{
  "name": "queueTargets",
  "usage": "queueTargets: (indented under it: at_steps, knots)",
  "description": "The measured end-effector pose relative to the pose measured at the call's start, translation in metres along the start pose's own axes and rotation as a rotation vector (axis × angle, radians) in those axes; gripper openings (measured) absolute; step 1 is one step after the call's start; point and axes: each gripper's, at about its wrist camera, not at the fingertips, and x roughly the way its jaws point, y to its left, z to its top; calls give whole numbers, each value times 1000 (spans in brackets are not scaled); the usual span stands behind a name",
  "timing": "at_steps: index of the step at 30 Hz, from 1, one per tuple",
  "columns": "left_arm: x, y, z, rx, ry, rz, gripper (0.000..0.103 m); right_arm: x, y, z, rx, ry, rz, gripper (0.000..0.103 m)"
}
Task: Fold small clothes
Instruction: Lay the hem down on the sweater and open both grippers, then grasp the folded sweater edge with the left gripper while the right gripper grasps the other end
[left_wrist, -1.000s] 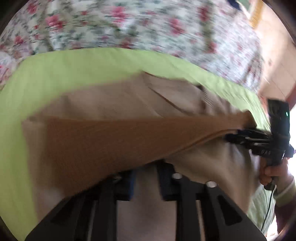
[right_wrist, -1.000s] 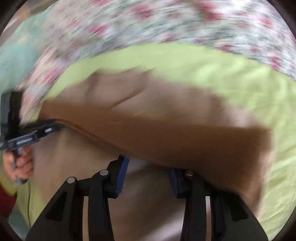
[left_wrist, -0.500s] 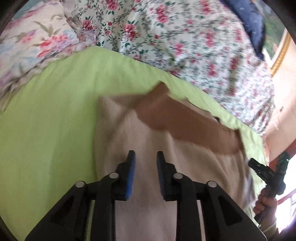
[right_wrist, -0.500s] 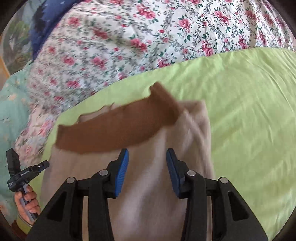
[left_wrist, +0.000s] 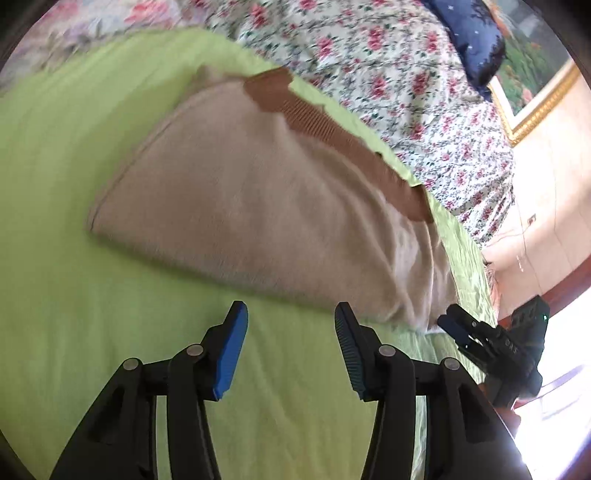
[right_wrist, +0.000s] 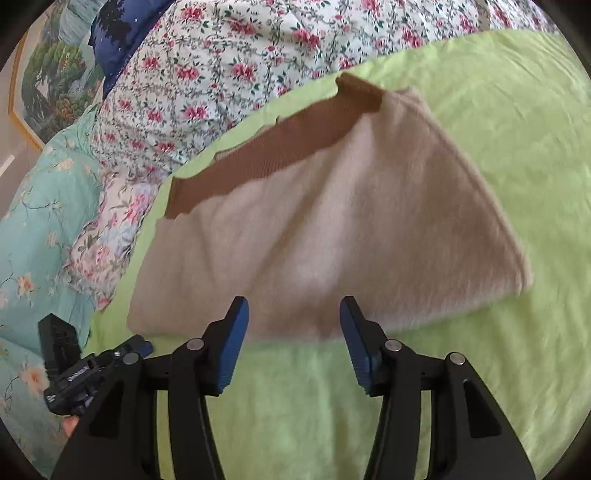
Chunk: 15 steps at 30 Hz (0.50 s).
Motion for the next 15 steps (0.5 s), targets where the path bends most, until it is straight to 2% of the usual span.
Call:
queueTargets:
  at_steps: [7, 15]
  knots:
    - [1, 10, -7, -55, -14, -26, 60, -4, 2, -9, 4, 7, 3, 56]
    - [13, 23, 22, -119, -60, -18, 63, -3, 0, -3, -2, 10, 4, 56]
